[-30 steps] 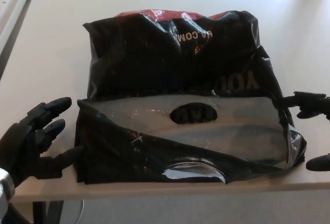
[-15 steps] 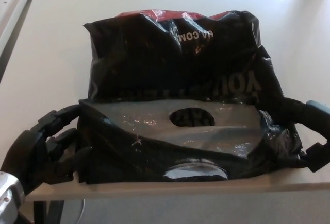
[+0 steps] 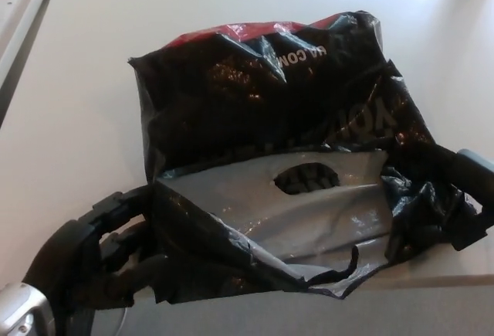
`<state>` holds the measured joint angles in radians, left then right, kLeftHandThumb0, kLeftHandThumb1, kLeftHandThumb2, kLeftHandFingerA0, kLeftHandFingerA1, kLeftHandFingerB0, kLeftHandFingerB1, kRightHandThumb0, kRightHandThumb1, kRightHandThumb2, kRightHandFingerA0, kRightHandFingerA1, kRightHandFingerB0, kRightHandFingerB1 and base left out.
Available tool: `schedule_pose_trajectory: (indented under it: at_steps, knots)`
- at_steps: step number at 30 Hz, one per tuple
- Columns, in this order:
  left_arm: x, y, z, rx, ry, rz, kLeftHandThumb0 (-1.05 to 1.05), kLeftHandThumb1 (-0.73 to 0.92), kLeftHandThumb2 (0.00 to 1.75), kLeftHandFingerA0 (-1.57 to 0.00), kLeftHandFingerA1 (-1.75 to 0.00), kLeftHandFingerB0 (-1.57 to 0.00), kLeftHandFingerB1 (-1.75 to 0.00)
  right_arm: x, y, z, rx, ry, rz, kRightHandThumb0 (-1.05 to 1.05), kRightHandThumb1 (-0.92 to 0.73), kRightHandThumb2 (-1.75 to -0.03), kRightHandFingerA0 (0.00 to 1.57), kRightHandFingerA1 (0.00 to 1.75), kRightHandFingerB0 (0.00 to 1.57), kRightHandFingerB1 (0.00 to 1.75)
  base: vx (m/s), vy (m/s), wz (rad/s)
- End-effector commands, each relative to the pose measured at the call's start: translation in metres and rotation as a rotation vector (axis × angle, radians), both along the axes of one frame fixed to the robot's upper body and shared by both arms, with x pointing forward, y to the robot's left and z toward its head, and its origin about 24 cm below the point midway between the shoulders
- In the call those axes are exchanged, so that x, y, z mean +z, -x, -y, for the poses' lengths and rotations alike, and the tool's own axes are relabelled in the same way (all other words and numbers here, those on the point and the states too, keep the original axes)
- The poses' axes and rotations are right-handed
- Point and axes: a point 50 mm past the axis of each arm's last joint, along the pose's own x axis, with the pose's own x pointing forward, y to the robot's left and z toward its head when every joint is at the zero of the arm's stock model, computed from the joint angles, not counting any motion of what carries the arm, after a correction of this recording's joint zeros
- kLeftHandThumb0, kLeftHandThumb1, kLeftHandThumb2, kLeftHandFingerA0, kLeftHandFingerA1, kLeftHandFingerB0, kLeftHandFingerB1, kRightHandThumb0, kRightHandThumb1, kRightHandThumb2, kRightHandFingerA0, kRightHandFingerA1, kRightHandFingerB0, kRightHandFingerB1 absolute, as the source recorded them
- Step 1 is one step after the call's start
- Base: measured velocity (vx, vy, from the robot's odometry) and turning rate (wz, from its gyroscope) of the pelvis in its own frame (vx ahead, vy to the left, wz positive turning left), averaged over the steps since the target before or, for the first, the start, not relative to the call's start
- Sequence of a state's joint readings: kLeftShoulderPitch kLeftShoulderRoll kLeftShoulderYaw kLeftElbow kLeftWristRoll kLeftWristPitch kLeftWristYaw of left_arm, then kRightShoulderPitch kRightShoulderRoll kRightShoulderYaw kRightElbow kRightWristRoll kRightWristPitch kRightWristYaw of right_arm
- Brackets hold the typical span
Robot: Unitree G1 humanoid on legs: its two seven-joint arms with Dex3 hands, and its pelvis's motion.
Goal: A plastic bag is kept infront of the robot in the middle of the desk and the robot uses both its hands to grab it from the top and lifts it up and then releases it.
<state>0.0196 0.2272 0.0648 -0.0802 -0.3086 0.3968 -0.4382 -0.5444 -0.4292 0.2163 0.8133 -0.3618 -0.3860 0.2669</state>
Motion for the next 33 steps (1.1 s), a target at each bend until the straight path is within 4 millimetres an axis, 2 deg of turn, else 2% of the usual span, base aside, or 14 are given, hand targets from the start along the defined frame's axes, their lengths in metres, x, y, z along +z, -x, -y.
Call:
schedule_pose_trajectory:
  at_steps: [1, 8, 12, 13, 14, 15, 16, 17, 18, 20, 22, 23, 24, 33]
  knots:
    - [-0.012, 0.004, 0.008, -0.004, 0.002, -0.129, -0.61, 0.36, 0.7, -0.26, -0.45, -0.16, -0.37, 0.0, -0.004, -0.002, -0.043, -0.109, 0.022, -0.69, -0.38, -0.72, 0.3, 0.43, 0.18, 0.37, 0.0, 0.0, 0.0]
    - [-0.02, -0.004, 0.023, 0.006, -0.003, -0.193, -0.6, 0.35, 0.7, -0.31, -0.45, -0.21, -0.38, -0.004, -0.006, -0.009, -0.063, -0.184, 0.01, -0.67, -0.45, -0.55, 0.4, 0.36, 0.27, 0.3, 0.0, 0.0, 0.0]
    - [-0.025, -0.007, 0.04, -0.038, -0.02, -0.19, -0.5, 0.41, 0.53, -0.42, -0.38, -0.38, -0.33, -0.008, -0.002, -0.006, -0.092, -0.234, 0.016, -0.64, -0.37, -0.72, 0.49, 0.48, 0.33, 0.42, 0.0, 0.0, 0.0]
    - [-0.025, -0.008, 0.044, -0.058, -0.055, -0.168, -0.47, 0.44, 0.54, -0.62, -0.8, -0.57, -0.41, -0.009, -0.003, -0.007, -0.102, -0.252, 0.014, -0.55, -0.36, -0.7, 0.54, 0.5, 0.44, 0.46, 0.0, 0.0, 0.0]
    - [-0.026, -0.008, 0.046, -0.066, -0.061, -0.165, -0.42, 0.47, 0.54, -0.61, -0.63, -0.68, -0.9, -0.009, -0.003, -0.007, -0.107, -0.269, 0.012, -0.42, -0.43, -0.54, 0.67, 0.45, 0.64, 0.43, 0.0, 0.0, 0.0]
    - [-0.027, -0.009, 0.049, -0.076, -0.065, -0.163, -0.42, 0.47, 0.54, -0.61, -0.63, -0.68, -0.9, -0.01, -0.003, -0.008, -0.114, -0.291, 0.007, -0.42, -0.43, -0.54, 0.67, 0.45, 0.64, 0.43, 0.0, 0.0, 0.0]
    - [-0.028, -0.01, 0.053, -0.085, -0.089, -0.157, -0.36, 0.55, 0.53, -0.67, -1.24, -0.62, -1.73, -0.011, -0.003, -0.008, -0.12, -0.31, 0.014, -0.4, -0.47, -0.54, 0.74, 0.79, 0.82, 0.66, 0.0, 0.0, 0.0]
    - [-0.029, -0.011, 0.057, -0.092, -0.095, -0.161, -0.36, 0.56, 0.54, -0.75, -1.75, -0.69, -1.75, -0.013, -0.002, -0.008, -0.132, -0.333, 0.016, -0.4, -0.41, -0.79, 0.74, 1.06, 0.76, 0.92, 0.0, 0.0, 0.0]
    - [-0.03, -0.01, 0.059, -0.096, -0.089, -0.17, -0.36, 0.56, 0.54, -0.75, -1.75, -0.69, -1.75, -0.014, -0.001, -0.008, -0.142, -0.353, 0.015, -0.4, -0.41, -0.79, 0.74, 1.06, 0.76, 0.92, 0.0, 0.0, 0.0]
    - [-0.031, -0.013, 0.067, -0.117, -0.074, -0.166, -0.28, 0.66, 0.6, -0.96, -1.75, -0.63, -1.75, -0.016, -0.002, -0.009, -0.21, -0.429, 0.027, -0.31, -0.59, -0.54, 0.7, 1.75, 0.49, 1.72, 0.0, 0.0, 0.0]
    - [-0.031, -0.014, 0.071, -0.12, -0.066, -0.165, -0.24, 0.66, 0.63, -0.95, -1.75, -0.67, -1.75, -0.015, -0.002, -0.008, -0.232, -0.439, 0.041, -0.28, -0.62, -0.52, 0.68, 1.75, 0.51, 1.75, 0.0, 0.0, 0.0]
    - [-0.031, -0.015, 0.073, -0.126, -0.084, -0.151, -0.4, 0.55, 0.81, -1.22, -1.54, -0.96, -1.41, -0.014, -0.002, -0.008, -0.241, -0.444, 0.053, -0.24, -0.62, -0.55, 0.71, 1.75, 0.51, 1.75, 0.0, 0.0, 0.0]
    - [-0.029, -0.015, 0.074, -0.125, -0.088, -0.148, -0.19, 0.64, 0.64, -0.97, -1.75, -0.68, -1.75, -0.014, -0.003, -0.006, -0.256, -0.453, 0.056, -0.39, -0.46, -0.74, 1.01, 1.42, 0.81, 1.29, 0.0, 0.0, 0.0]
    - [-0.026, -0.018, 0.07, -0.084, -0.048, -0.152, -0.19, 0.59, 0.69, -0.96, -1.75, -0.68, -1.75, -0.013, -0.005, 0.002, -0.33, -0.504, 0.052, -0.43, -0.48, -0.77, 1.04, 1.44, 0.85, 1.32, 0.0, 0.0, 0.0]
